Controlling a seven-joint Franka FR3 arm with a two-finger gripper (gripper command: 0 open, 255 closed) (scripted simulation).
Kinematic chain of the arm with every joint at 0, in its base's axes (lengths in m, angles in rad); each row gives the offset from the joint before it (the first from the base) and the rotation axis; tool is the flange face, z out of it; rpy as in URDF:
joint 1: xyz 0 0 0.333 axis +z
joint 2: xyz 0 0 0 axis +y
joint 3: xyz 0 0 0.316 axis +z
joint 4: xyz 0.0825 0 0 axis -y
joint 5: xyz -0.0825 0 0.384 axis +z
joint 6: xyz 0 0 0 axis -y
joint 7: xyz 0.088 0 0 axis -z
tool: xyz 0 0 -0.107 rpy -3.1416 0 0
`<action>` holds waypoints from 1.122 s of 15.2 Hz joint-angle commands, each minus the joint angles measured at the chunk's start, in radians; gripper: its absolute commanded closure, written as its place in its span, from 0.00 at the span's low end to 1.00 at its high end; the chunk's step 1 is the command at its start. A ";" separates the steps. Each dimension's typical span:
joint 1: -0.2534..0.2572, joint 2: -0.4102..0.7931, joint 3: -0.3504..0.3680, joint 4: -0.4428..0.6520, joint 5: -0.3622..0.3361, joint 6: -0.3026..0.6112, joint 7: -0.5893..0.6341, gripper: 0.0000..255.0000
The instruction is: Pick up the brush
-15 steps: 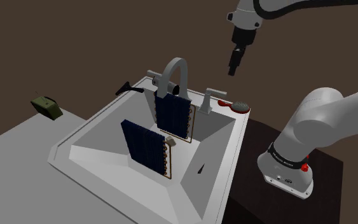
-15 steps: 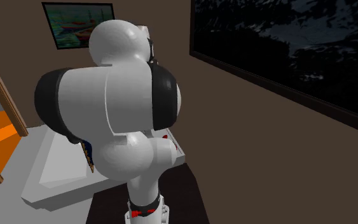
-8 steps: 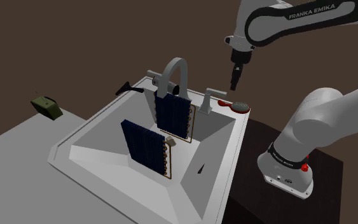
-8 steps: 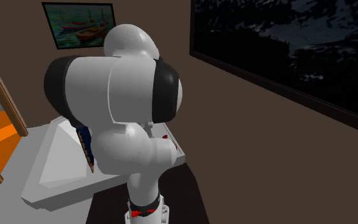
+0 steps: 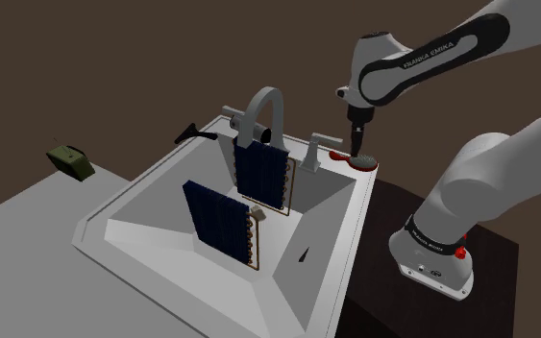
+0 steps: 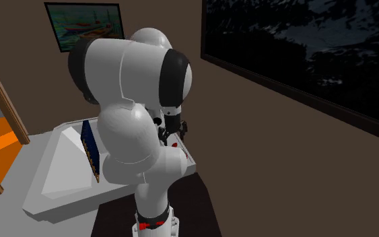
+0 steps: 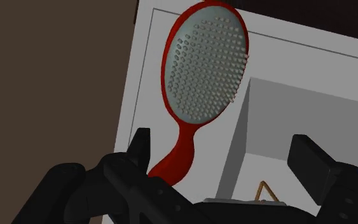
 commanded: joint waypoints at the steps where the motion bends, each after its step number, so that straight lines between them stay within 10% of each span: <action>1: -0.009 0.056 -0.028 -0.010 -0.020 0.055 -0.041 0.00; 10: -0.004 0.168 -0.046 -0.045 -0.024 0.202 -0.041 0.00; 11: -0.002 0.167 -0.045 -0.045 -0.023 0.201 -0.040 1.00; 17: -0.003 0.167 -0.046 -0.046 -0.024 0.202 -0.041 1.00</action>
